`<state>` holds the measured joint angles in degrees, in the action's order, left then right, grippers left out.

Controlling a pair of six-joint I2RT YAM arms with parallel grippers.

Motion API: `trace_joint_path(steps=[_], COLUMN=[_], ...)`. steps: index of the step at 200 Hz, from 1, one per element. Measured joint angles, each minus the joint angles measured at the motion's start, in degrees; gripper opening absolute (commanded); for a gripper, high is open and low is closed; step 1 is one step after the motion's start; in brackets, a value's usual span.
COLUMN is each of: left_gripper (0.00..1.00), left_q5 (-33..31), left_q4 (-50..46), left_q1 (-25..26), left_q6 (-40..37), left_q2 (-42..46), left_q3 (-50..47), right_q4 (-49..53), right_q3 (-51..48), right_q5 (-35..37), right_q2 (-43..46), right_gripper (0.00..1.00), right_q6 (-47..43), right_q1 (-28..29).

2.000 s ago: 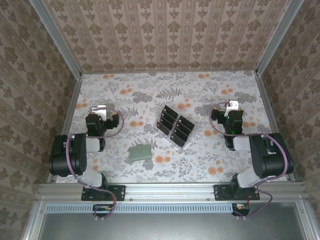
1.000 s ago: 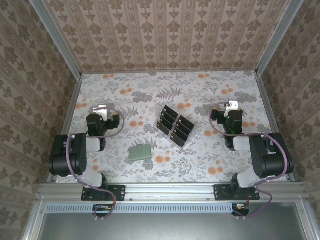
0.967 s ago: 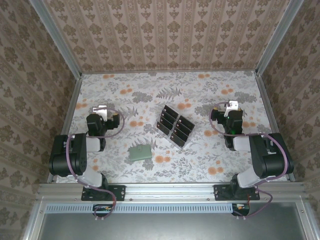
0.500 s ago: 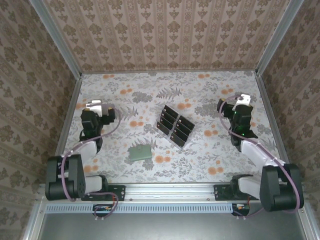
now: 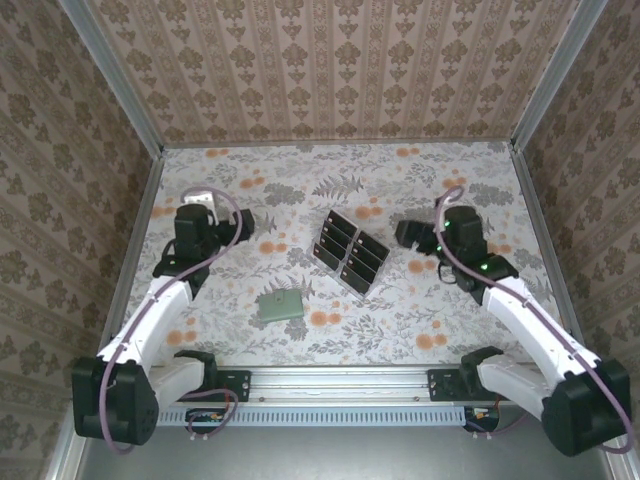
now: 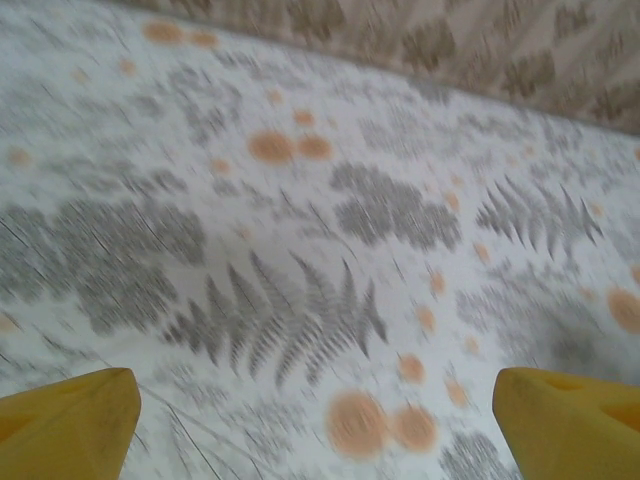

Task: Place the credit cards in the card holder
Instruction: Move the storage box to the center of the table.

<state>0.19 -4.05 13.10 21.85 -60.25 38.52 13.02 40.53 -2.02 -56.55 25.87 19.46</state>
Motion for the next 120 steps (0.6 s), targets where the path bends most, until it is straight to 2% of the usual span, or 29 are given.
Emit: trace_joint_path(steps=[33,66,85,120], left_gripper=[1.00,1.00,1.00,1.00], left_q5=[-0.68,-3.74,-5.77,-8.74], left_q4=[-4.42,-8.13,-10.75,-13.92], left_q1=[2.67,2.99,2.99,2.99], left_q6=[3.65,7.28,8.74,10.71], left_q2=[1.09,0.28,-1.14,-3.15], left_q3=[-0.63,-0.37,0.96,4.63], right_q4=[3.02,0.61,-1.75,-5.99], right_q3=[0.02,1.86,4.83,12.37], right_q5=[-0.11,0.59,0.81,1.20], right_q2=[1.51,-8.68,-17.59,-32.11], right_gripper=[0.89,0.89,0.89,0.89], right_q6=[4.17,8.63,10.21,11.69], right_q1=[15.21,27.71,31.41,33.70])
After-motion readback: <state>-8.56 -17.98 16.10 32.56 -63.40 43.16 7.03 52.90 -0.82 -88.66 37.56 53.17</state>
